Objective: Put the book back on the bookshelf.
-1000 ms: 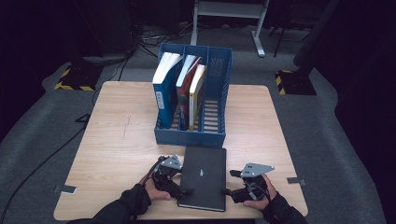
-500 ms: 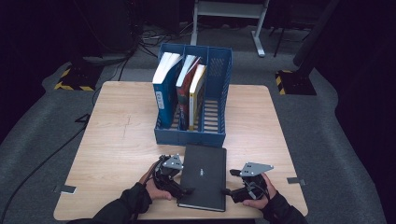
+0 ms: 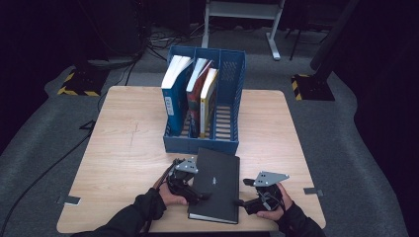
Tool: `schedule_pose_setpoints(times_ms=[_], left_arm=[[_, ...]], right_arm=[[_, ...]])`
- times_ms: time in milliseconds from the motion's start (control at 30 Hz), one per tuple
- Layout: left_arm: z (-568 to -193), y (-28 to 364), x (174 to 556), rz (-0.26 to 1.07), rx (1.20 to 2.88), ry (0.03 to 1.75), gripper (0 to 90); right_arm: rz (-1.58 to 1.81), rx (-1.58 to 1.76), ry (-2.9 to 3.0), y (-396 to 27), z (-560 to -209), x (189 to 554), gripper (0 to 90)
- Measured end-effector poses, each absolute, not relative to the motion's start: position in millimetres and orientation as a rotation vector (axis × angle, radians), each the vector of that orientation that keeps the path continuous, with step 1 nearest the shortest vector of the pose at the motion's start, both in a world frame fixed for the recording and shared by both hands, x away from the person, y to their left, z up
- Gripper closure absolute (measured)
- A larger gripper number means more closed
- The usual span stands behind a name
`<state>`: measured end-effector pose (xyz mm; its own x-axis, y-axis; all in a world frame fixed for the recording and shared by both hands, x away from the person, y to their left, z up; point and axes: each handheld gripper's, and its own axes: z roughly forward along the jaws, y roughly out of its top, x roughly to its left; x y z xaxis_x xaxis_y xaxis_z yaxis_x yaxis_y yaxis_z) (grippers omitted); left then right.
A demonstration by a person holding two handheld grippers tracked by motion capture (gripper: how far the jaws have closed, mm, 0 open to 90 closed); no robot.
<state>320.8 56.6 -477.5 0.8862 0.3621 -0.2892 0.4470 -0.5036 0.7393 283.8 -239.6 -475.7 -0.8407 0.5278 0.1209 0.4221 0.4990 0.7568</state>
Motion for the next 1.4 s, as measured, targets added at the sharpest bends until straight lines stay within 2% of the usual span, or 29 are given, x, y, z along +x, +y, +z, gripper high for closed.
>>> schedule_pose_setpoints(times_ms=[167, 267, 533, 733, 933, 1400], left_arm=[[-476.8, 53.8, 325.0, -0.140, 2.151, 0.568, 5.7], [-476.1, 55.5, 326.3, -0.144, 2.141, 0.581, 9.7], [-471.1, 63.5, 323.7, -0.153, 2.080, 0.571, 29.3], [-466.3, 64.3, 316.7, -0.138, 2.036, 0.546, 38.8], [-464.9, 64.6, 312.4, -0.119, 2.009, 0.548, 44.3], [-463.7, 64.7, 306.3, -0.091, 1.976, 0.570, 47.5]], right_arm=[[1.263, 0.824, 2.607, -239.7, -475.8, 283.6, 19.6], [1.256, 0.815, 2.606, -239.4, -475.5, 283.2, 19.6], [1.259, 0.816, 2.603, -240.0, -476.5, 283.6, 19.6], [1.263, 0.813, 2.597, -240.5, -476.8, 283.5, 19.6], [1.265, 0.815, 2.592, -241.0, -476.7, 283.4, 19.9], [1.296, 0.855, 2.581, -248.0, -477.7, 288.8, 20.5]])
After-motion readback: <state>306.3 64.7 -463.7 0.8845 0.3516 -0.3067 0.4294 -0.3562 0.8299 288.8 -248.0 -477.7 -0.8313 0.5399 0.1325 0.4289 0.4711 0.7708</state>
